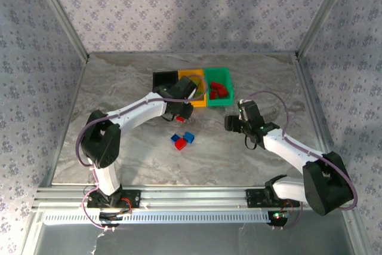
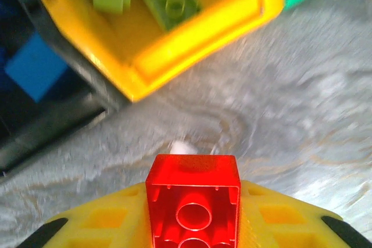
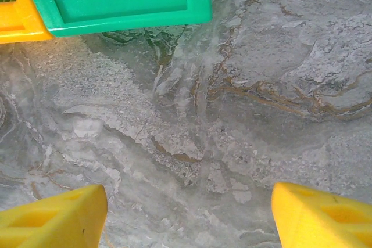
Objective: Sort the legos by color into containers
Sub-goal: Place the lego in the container.
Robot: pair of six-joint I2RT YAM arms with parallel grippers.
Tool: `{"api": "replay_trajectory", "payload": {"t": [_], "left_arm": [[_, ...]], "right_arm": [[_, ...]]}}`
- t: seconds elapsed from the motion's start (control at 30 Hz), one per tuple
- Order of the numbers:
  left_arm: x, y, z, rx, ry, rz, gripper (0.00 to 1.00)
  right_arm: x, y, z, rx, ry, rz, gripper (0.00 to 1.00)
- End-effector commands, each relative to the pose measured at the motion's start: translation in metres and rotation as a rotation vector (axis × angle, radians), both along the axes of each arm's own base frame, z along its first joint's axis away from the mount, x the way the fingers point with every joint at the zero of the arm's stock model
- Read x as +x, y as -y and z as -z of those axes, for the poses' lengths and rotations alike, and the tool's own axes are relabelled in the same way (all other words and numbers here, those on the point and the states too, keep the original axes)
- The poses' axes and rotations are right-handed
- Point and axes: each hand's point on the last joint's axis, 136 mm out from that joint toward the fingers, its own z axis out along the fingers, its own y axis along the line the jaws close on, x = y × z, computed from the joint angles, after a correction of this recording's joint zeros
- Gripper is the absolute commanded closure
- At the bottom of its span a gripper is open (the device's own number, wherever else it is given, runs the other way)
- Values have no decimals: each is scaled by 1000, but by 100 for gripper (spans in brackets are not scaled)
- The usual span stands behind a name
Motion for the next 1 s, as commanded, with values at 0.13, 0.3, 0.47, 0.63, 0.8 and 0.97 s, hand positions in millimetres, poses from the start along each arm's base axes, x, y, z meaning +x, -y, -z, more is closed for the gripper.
{"api": "replay_trajectory", "payload": {"t": [0.13, 0.3, 0.47, 0.63, 0.8, 0.97], "left_arm": [[30, 53, -36, -123, 51, 84, 65], [50, 81, -46, -155, 67, 126, 65], [71, 105, -53, -181, 87, 144, 65], [95, 130, -57, -203, 111, 166, 64], [118, 150, -54, -190, 141, 204, 62], [131, 150, -50, -206, 155, 187, 49]], "right_arm": [[0, 2, 1, 9, 2, 3, 24], [1, 1, 2, 13, -3, 2, 24], [0, 1, 3, 18, -5, 1, 24], [-1, -4, 1, 39, 0, -14, 24], [-1, -6, 1, 48, -4, -21, 24], [-1, -7, 2, 49, -7, -23, 24]]}}
